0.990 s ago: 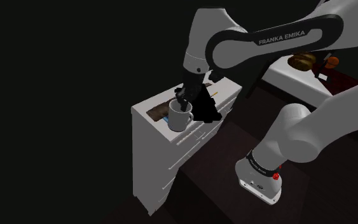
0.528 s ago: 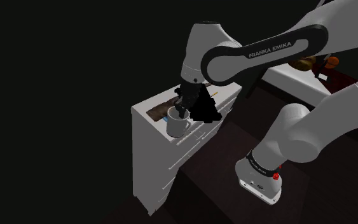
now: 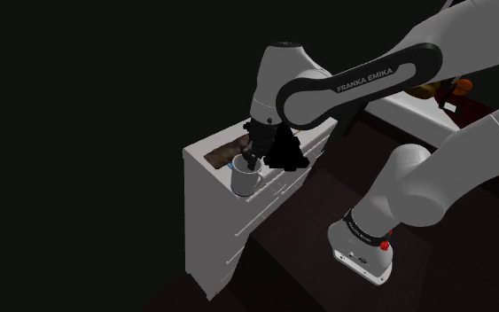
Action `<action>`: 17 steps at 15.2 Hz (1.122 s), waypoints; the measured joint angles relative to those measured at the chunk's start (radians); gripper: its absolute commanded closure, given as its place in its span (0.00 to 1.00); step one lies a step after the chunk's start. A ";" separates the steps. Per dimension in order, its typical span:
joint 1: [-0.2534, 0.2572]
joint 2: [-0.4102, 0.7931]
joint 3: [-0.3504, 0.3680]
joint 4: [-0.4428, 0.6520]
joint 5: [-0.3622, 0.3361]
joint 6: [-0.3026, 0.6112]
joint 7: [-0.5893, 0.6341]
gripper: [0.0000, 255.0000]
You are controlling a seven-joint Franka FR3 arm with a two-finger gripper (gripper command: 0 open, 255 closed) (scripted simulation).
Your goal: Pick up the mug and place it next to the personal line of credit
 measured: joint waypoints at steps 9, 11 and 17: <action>0.000 0.001 0.000 0.000 0.000 0.001 0.000 0.00; 0.000 -0.011 -0.001 0.010 -0.001 -0.019 0.002 0.00; -0.007 -0.065 -0.014 0.076 -0.012 -0.140 0.003 0.00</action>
